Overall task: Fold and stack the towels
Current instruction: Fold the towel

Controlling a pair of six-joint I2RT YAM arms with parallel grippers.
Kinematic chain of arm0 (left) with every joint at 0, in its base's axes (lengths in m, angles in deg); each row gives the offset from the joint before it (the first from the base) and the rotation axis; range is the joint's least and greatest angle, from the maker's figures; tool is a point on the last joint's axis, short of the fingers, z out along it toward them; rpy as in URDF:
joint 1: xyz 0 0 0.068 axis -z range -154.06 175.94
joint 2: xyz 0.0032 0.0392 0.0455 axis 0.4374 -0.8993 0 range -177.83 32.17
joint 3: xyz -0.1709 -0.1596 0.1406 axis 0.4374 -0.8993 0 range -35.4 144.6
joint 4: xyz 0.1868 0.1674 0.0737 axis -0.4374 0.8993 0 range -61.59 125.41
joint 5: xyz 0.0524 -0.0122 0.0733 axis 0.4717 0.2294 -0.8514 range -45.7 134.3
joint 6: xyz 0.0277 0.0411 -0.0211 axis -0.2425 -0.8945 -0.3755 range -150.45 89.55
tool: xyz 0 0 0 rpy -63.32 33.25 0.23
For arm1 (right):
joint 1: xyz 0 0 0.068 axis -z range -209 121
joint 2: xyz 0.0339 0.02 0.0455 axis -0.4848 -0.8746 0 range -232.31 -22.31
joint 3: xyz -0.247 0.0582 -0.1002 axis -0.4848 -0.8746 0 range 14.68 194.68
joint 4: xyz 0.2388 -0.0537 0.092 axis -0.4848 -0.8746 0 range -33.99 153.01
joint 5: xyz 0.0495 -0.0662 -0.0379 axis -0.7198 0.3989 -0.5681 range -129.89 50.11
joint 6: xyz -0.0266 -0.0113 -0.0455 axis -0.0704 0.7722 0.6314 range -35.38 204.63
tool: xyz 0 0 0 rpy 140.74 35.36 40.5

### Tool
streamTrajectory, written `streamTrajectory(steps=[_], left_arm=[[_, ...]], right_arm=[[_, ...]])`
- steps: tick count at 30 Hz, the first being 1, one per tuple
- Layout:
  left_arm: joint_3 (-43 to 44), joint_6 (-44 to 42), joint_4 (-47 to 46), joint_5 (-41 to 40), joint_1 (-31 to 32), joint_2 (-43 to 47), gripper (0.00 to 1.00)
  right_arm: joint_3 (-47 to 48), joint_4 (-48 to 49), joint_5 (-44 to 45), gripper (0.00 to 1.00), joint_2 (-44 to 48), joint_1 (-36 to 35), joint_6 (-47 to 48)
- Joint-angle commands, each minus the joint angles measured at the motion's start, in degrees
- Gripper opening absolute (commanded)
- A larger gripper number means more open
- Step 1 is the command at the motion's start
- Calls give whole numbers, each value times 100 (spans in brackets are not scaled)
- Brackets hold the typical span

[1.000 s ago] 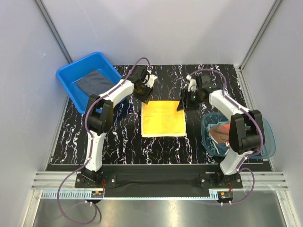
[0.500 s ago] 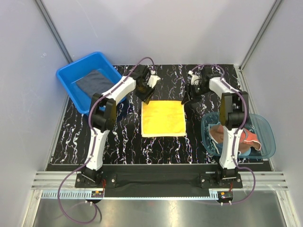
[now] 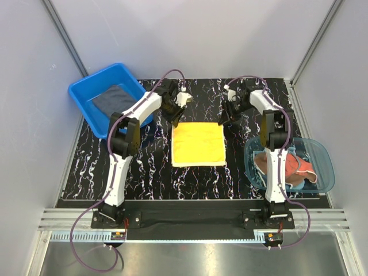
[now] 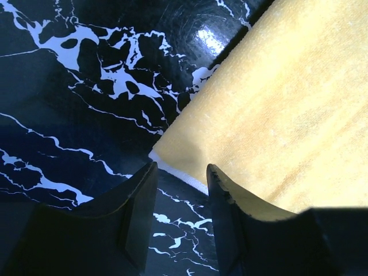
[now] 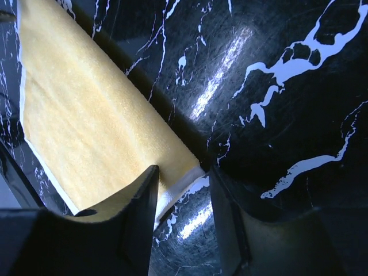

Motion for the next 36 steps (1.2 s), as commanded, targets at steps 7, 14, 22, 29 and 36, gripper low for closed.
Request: streamTrajectory(steps=[7,14,22,29,36], left_arm=[[760,-281,160,155,-75,-375,40],[884,-387,292,313,-101,-516,39],[910,-413,274,147,-119,-674,37],[1077,-360,300,190,-110,-656,0],[981,-334,301,147,-110,-157,0]], right_arm=[[408,-422,22,20,-294,14,450],[558,-527,31,13,-400,5,486],[619,-413,102,34,-391,5,485],[655,-413,57,3,-391,14,617],[23,412,497,0,398,22,477]])
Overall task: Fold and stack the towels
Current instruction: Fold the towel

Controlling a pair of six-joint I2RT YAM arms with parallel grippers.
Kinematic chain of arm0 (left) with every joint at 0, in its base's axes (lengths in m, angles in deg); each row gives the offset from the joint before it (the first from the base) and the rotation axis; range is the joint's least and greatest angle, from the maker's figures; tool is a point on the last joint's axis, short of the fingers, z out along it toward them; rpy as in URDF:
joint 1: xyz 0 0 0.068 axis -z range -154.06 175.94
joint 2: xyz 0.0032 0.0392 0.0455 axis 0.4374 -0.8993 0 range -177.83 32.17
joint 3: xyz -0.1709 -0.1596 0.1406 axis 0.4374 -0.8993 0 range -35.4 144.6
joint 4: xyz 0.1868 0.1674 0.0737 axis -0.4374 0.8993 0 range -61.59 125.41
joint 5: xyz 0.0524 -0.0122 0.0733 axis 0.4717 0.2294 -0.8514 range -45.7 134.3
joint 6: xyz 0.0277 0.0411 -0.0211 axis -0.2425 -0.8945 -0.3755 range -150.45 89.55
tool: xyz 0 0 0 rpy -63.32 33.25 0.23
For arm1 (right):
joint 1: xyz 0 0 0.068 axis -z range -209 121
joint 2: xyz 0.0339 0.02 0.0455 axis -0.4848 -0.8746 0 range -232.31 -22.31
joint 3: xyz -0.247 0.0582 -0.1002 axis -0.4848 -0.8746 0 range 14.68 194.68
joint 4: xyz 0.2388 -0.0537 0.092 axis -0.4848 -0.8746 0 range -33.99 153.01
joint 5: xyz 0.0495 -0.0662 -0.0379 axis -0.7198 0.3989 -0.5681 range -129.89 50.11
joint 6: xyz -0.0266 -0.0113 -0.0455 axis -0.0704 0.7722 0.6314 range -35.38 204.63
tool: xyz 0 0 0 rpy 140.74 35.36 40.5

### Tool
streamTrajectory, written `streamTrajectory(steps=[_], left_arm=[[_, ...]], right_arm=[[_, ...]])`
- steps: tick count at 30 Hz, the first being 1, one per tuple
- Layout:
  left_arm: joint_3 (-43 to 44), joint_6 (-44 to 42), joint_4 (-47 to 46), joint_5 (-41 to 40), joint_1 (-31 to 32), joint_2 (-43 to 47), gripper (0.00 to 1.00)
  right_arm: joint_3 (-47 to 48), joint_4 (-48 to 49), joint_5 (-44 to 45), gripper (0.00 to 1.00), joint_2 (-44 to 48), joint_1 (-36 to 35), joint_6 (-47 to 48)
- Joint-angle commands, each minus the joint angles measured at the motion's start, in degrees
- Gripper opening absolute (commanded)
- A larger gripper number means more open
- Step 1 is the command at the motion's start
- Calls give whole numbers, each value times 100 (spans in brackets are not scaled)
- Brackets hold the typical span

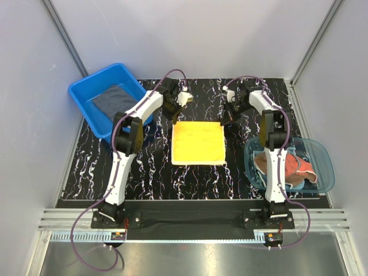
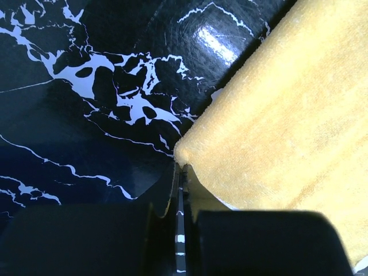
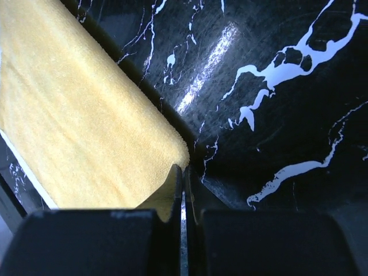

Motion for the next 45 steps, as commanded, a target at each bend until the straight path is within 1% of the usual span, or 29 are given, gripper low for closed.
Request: streamTrajectory(steps=[1,2,8,13,15,20,21,23,27,29,33,37,38,41,45], left_arm=[[72,-28,-62,-15,-36,563,0],[-103,-19,-184,-50,-27,643,0],[-692,-2,-711,-165,-18,1293,0],[-1203,-159,-1099,-323,122,1776,0],[-1361,-203,-1161,-393,157,1944,0],[-1748,-169,-1258,-525,254,2295,0],[-1783,-160,-1258,-542,245,2426,0],[-1984,-142,-1327,-595,280,2559,0],[-2345,-142,-1451,-814,403,2875,1],[-2625,-133,-1530,-885,456,3060,1],[-3066,-20,-1688,-912,509,3341,1],[-3610,139,-1872,-842,623,3622,1],[-3681,200,-1864,-824,641,3719,2],[-3927,297,-1837,-885,737,3903,2],[-4411,455,-2022,-851,808,4184,4]], right_arm=[[-214,627,464,0,679,-2,-19],[-284,819,482,0,785,-2,-28],[-829,1269,702,0,1339,-2,42],[-1690,2165,544,0,1936,-2,42],[-1936,2472,535,0,2112,-2,15],[-2279,2719,929,0,2463,-2,-81],[-2462,2868,991,0,2638,-2,-125],[-2622,2965,966,0,2833,-19,-222],[-3455,3412,1044,0,3534,-63,-406],[-3720,3624,1106,0,3747,-90,-494],[-4370,3861,1194,0,4125,-142,-740],[-4836,3959,1343,0,4380,-344,-986],[-5090,4063,1404,0,4450,-379,-1056],[-5399,4160,1501,0,4714,-432,-1302],[-5900,4126,1712,0,5012,-529,-1408]])
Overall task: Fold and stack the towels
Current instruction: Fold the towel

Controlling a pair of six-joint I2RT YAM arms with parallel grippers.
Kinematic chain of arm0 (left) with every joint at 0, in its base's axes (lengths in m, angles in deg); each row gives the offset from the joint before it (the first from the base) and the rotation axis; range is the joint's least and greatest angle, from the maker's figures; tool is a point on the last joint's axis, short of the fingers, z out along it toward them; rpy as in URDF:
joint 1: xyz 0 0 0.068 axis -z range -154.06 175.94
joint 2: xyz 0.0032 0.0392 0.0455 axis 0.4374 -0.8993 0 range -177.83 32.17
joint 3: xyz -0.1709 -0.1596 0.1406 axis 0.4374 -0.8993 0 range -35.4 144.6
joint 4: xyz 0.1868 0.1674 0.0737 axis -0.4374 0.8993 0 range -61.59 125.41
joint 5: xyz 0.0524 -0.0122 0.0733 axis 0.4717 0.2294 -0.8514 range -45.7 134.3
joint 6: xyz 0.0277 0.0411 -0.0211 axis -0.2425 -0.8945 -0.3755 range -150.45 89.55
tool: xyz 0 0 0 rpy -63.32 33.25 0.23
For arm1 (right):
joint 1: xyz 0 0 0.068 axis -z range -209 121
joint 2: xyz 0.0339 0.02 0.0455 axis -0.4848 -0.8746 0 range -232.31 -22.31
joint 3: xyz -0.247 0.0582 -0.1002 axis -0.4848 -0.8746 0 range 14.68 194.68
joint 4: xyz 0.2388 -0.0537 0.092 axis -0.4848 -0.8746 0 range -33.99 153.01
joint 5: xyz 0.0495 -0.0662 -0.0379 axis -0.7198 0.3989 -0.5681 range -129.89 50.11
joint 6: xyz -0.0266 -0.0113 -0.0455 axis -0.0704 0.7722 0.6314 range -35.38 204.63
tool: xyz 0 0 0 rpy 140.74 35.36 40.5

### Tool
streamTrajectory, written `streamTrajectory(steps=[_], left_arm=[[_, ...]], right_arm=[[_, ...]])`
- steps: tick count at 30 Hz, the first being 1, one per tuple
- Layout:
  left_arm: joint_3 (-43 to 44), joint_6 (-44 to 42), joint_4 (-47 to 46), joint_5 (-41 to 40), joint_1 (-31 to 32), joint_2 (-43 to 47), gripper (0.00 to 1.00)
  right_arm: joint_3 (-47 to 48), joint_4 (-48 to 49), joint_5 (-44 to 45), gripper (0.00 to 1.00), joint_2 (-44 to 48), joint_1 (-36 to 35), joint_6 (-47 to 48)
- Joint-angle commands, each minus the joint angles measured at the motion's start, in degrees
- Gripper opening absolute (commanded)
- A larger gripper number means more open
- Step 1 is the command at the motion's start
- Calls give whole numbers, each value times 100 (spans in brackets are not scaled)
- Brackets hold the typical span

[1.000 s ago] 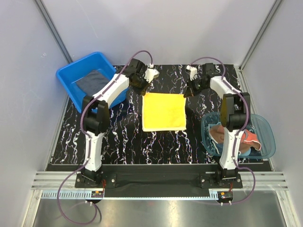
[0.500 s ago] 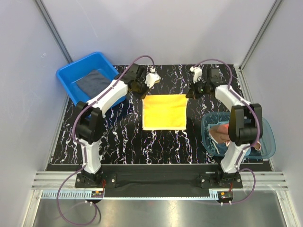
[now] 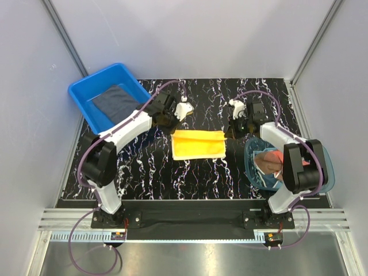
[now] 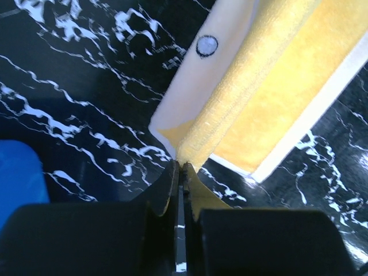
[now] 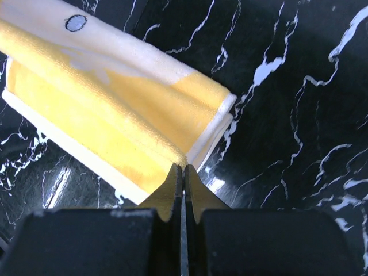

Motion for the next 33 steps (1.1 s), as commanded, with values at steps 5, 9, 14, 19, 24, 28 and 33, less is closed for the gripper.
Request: streamTrajectory(steps=[5,9,14,19,24,28,33], left_arm=[[-745,408,-420,-45,164,591,6],[-966,514,-439,42,260,634,5],[-1186,716,-526,104,357,609,10],[-1510,865,-518,192,498,652,18],[-1520,892,-219,393,524,1029,37],[-1538,1181,-271,210,524,1320,40],[-1441,2271,-412,-598,524,1066,43]], right_arm=[[-255,99,557,0,447,-167,-441],[-317,-59,627,1,403,-254,-704],[-309,-401,698,5,281,-368,-960],[-177,-999,865,22,96,-465,-934],[-45,-1351,628,38,403,-465,-960],[192,-1597,636,39,509,-466,-1398],[649,-1835,899,38,211,-474,-2416]])
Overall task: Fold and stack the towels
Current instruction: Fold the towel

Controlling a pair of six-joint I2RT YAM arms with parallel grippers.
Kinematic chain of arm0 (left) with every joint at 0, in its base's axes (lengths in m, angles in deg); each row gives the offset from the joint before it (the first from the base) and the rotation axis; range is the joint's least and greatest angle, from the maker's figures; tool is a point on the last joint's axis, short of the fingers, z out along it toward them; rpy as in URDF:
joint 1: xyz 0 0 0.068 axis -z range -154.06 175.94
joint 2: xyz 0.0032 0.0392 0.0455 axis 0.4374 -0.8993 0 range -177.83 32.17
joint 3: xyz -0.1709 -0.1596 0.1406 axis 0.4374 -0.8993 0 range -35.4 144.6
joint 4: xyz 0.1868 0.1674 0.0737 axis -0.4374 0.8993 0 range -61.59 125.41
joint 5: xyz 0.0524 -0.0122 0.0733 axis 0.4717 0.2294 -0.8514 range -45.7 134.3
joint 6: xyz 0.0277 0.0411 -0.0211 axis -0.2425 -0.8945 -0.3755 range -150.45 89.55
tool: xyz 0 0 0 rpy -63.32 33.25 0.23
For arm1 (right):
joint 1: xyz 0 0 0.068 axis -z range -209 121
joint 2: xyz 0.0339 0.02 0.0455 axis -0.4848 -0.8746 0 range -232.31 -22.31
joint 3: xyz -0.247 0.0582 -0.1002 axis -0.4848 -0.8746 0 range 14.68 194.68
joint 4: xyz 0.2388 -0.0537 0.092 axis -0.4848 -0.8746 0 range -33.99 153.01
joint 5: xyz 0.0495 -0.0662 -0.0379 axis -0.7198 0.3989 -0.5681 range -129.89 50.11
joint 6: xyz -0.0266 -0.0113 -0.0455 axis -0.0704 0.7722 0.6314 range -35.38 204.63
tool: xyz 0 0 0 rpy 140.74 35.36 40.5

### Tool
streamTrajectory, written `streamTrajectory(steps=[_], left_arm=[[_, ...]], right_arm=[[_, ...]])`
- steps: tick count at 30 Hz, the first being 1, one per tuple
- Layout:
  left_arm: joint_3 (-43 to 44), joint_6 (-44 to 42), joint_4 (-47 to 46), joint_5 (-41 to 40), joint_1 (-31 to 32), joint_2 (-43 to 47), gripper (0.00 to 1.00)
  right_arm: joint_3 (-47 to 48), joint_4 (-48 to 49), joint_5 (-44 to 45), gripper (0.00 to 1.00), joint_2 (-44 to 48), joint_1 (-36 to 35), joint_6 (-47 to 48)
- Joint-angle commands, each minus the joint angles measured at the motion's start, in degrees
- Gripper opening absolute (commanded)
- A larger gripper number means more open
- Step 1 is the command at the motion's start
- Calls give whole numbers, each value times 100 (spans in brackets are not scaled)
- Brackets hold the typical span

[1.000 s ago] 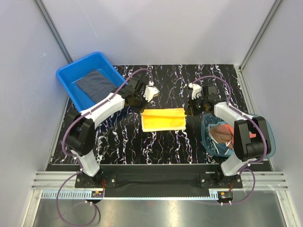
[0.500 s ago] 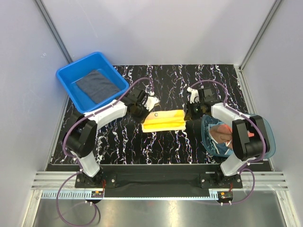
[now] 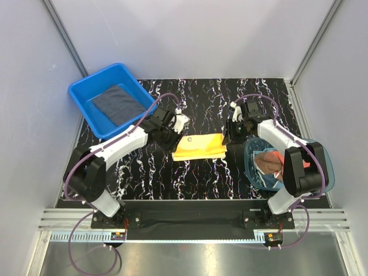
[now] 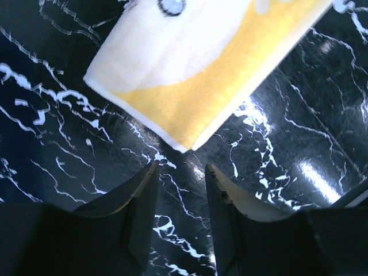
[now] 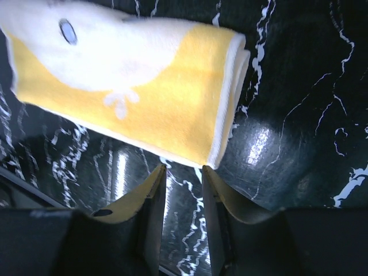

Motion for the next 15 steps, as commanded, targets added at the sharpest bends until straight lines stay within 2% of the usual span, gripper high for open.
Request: streamTrajectory(steps=[1,3,6,10,15], left_arm=[[187,1003,-174,-592,21,-163,43],[240,1811,-191,-960,21,-278,45],[179,2674,-367,-1032,21,-287,46],[82,3106,-517,-1269,13,-339,49],[-119,3414,-841,-946,21,-559,49]], right_arm=[[416,-163,274,38,-56,-68,-917],[512,-232,737,38,-179,-103,-1206],[557,-242,1022,39,-337,-129,-1383],[530,-189,1075,40,-584,-235,-1428],[294,-5,1146,40,-839,-314,-1393]])
